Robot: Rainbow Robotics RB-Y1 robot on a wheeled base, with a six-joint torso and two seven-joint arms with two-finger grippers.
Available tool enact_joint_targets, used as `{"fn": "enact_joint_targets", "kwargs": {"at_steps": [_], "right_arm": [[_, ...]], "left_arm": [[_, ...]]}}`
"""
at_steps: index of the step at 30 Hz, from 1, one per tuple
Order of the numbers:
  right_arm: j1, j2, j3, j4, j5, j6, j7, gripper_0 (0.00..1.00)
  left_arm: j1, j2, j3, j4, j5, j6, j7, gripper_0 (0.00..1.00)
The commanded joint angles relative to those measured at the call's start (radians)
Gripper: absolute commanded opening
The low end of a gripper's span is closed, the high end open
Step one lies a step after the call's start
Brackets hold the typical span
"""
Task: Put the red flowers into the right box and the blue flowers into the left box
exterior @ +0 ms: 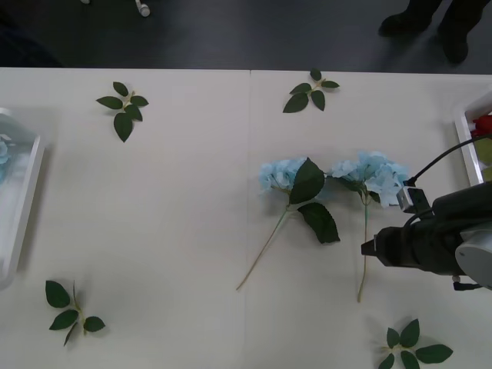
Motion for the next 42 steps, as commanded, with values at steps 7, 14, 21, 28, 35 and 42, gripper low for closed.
{"fn": "enact_joint_targets", "kwargs": {"at_steps": [7, 14, 21, 28, 35, 42], "right_arm": [[-0.086, 0.055, 0.018, 0.108, 0.035, -0.044, -0.005, 1.00], [-0.129, 0.081, 0.051, 0.197, 0.064, -0.087, 0.003, 1.00], [-0.160, 0.094, 0.086, 0.269, 0.063, -0.134, 0.018, 1.00], [-0.175, 0.108, 0.109, 0.302, 0.060, -0.150, 0.031, 1.00], [-0.191, 0.118, 0.152, 0.342, 0.070, -0.207, 0.032, 1.00], [-0.191, 0.133, 0.152, 0.348, 0.081, -0.207, 0.040, 0.60]], "left_arm": [[-0.039, 0.015, 0.008, -0.106, 0.317, 0.123, -0.050, 1.00], [-0.073, -0.068, 0.005, -0.107, 0.479, 0.188, -0.227, 1.00], [-0.147, -0.169, 0.005, -0.107, 0.535, 0.323, -0.414, 1.00], [-0.213, -0.183, -0.006, -0.107, 0.525, 0.435, -0.540, 1.00], [-0.283, -0.183, -0.018, -0.107, 0.495, 0.554, -0.581, 1.00], [-0.355, -0.183, -0.029, -0.092, 0.455, 0.625, -0.649, 1.00]]}}
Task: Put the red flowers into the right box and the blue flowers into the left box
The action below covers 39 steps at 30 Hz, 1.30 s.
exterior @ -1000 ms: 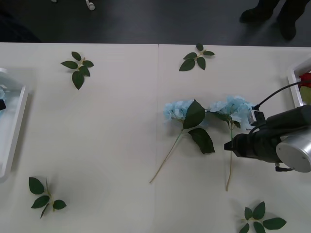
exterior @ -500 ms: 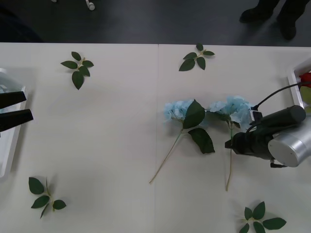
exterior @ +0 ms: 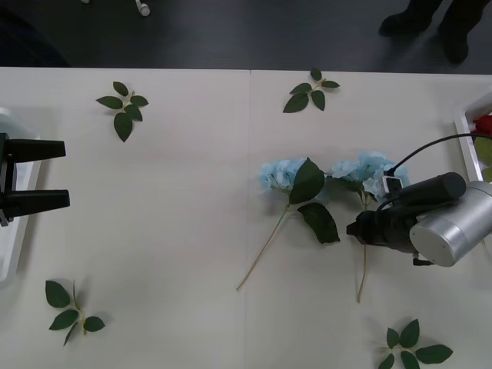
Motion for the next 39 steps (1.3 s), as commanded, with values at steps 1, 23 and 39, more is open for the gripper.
{"fn": "enact_joint_targets", "kwargs": {"at_steps": [1, 23, 39], "right_arm": [[-0.004, 0.021, -0.007, 0.003, 0.005, -0.007, 0.040, 0.48], [-0.025, -0.043, -0.211, -0.213, -0.154, 0.273, 0.059, 0.00], [-0.025, -0.183, -0.542, -0.454, -0.478, 0.410, 0.149, 0.00]], "left_arm": [[-0.064, 0.016, -0.002, -0.005, -0.013, 0.055, -0.114, 1.00], [-0.115, -0.104, -0.002, 0.003, -0.115, 0.101, -0.230, 1.00], [-0.113, -0.105, -0.002, 0.004, -0.100, 0.101, -0.201, 1.00]]}}
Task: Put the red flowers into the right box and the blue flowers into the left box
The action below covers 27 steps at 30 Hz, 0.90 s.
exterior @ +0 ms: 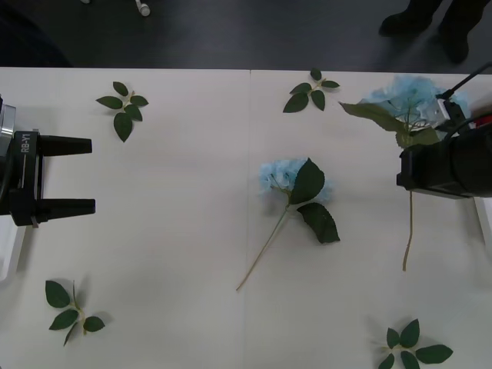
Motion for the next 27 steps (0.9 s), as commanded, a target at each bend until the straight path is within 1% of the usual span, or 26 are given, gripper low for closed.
{"fn": "enact_joint_targets", "kwargs": {"at_steps": [1, 7, 11, 18, 27], "right_arm": [[-0.018, -0.067, -0.098, -0.052, -0.125, -0.001, 0.155, 0.00], [-0.016, -0.114, -0.232, -0.049, -0.317, -0.005, 0.340, 0.00], [-0.016, -0.130, -0.270, -0.038, -0.397, -0.034, 0.477, 0.00], [-0.016, -0.141, -0.278, -0.016, -0.503, -0.146, 0.738, 0.00], [-0.015, -0.130, -0.273, 0.069, -0.751, -0.224, 1.152, 0.00]], "left_arm": [[-0.030, 0.004, 0.001, -0.004, 0.014, 0.002, 0.017, 1.00], [-0.015, 0.004, 0.001, -0.004, 0.040, -0.005, 0.026, 1.00], [-0.002, 0.004, -0.011, -0.005, 0.052, -0.025, 0.026, 1.00], [0.044, 0.004, -0.036, -0.005, 0.108, -0.081, 0.021, 1.00], [0.044, 0.004, -0.036, -0.004, 0.134, -0.081, 0.024, 1.00]]}}
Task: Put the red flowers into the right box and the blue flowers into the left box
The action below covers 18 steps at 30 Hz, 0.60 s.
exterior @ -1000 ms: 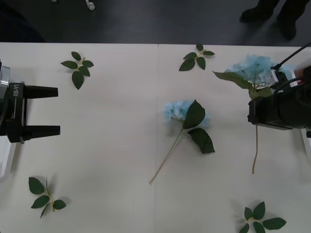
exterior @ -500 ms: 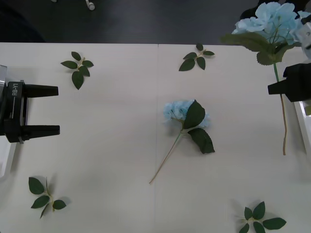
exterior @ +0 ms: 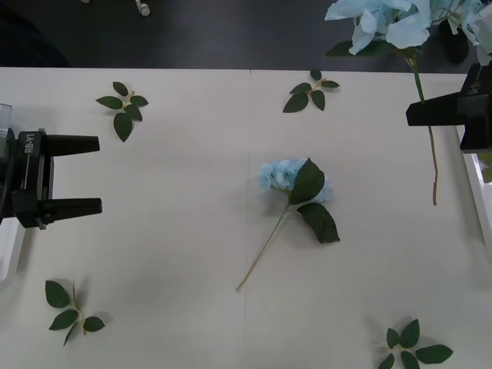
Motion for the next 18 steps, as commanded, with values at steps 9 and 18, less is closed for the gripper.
{"fn": "enact_joint_targets", "kwargs": {"at_steps": [9, 18], "right_arm": [[-0.016, -0.015, 0.068, 0.174, -0.408, -0.117, 0.554, 0.00], [-0.016, 0.043, 0.238, 0.162, -0.603, -0.332, 0.718, 0.00]], "left_arm": [[0.001, 0.004, 0.008, -0.005, 0.030, -0.006, 0.026, 1.00], [-0.001, 0.004, 0.005, -0.005, 0.032, -0.021, 0.026, 1.00]]}}
